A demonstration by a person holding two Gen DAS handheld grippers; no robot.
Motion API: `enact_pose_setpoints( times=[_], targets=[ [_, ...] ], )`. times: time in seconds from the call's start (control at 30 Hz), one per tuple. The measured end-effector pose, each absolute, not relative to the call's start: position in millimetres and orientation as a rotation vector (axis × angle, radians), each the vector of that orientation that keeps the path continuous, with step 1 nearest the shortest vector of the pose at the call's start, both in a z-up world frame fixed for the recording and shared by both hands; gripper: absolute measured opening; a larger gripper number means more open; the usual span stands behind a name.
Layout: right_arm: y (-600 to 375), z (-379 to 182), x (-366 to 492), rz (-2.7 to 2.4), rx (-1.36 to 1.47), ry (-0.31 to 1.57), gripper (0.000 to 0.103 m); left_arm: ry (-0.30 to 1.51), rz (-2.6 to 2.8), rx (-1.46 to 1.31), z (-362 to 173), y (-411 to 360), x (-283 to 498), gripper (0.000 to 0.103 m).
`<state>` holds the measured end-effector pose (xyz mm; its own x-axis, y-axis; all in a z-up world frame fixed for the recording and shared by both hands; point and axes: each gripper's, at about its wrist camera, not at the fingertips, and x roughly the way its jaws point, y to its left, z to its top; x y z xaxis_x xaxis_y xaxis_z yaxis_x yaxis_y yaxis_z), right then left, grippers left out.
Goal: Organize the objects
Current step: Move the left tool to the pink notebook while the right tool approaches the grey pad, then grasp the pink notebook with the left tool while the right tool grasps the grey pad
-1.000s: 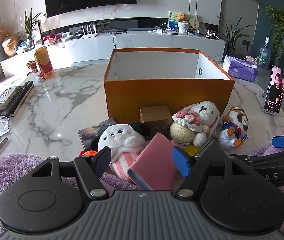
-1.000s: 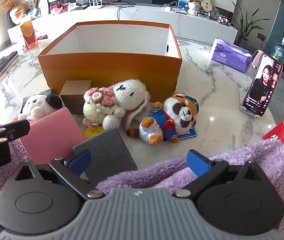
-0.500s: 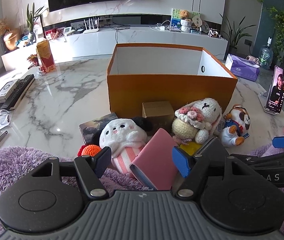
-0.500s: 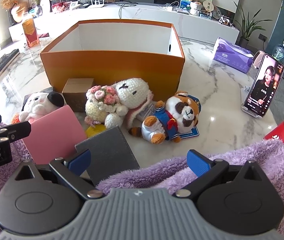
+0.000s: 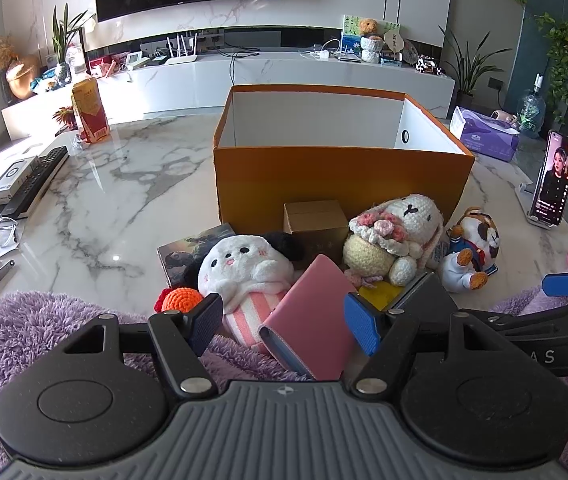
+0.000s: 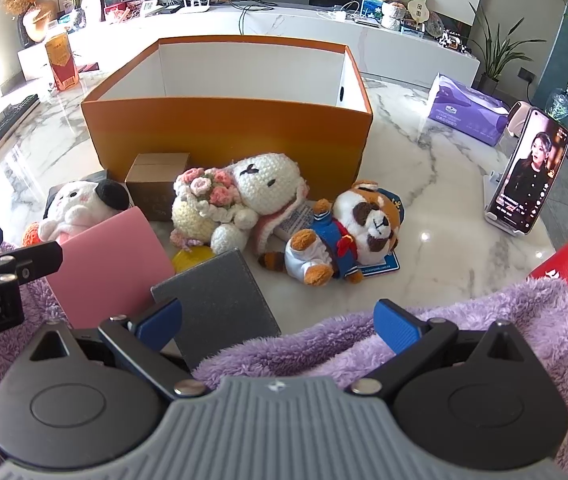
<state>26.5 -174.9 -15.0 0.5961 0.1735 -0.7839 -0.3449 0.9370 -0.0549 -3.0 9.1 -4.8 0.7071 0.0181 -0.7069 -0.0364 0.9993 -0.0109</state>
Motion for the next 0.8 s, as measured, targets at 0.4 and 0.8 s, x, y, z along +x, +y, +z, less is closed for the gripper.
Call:
enact_pose_setpoints(
  times=[0.4,0.8],
  targets=[
    [-176,-16,28,0.315,-0.192,0.886,0.102,0.792,-0.015,-0.045,-5,8,2,0.071],
    [-175,-27,42,0.374,-0.149,0.948,0.077,0.874,-0.086,-0.002,-12,11,21,0.055]
  ],
)
